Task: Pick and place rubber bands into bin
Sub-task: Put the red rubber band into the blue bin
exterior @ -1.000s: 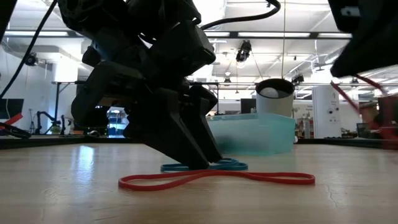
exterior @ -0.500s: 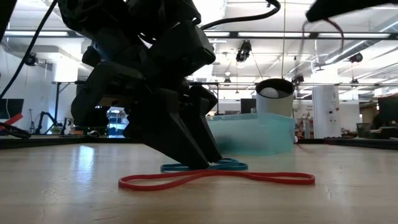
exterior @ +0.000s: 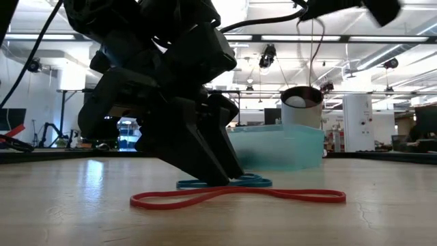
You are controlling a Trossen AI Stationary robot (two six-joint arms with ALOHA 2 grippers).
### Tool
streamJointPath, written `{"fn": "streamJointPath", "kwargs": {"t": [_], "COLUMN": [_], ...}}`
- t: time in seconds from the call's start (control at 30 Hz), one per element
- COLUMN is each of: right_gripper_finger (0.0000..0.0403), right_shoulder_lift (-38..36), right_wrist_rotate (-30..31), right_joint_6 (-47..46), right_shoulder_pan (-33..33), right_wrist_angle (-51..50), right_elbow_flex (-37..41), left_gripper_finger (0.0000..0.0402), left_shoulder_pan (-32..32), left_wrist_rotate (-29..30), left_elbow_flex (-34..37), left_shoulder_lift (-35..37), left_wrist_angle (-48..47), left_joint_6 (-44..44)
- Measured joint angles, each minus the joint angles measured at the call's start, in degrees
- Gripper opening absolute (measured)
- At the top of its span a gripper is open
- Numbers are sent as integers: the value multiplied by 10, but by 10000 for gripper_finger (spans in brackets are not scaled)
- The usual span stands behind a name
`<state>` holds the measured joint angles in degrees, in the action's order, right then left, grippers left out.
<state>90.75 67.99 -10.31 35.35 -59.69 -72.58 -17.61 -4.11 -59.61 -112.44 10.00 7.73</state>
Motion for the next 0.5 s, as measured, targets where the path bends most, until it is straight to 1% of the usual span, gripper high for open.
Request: {"fn": "streamJointPath", "kwargs": {"t": [0.27, 0.4, 0.5], "right_gripper_finger": [9, 9, 9], "right_shoulder_lift": [-35, -42, -43], "right_wrist_rotate": [-11, -73, -111], "right_joint_6": [2, 0, 11], "right_shoulder_pan": [-109, -151, -173], "right_wrist_angle": [3, 10, 35], "right_elbow_flex": [21, 32, 46], "left_gripper_finger": [148, 148, 148], "left_shoulder_pan": [0, 0, 0], "left_wrist_rotate": [0, 0, 0], "left_elbow_flex": [0, 0, 0], "left_shoulder_lift": [0, 0, 0], "left_wrist_angle": [0, 0, 0], "left_joint_6": [0, 0, 0]}}
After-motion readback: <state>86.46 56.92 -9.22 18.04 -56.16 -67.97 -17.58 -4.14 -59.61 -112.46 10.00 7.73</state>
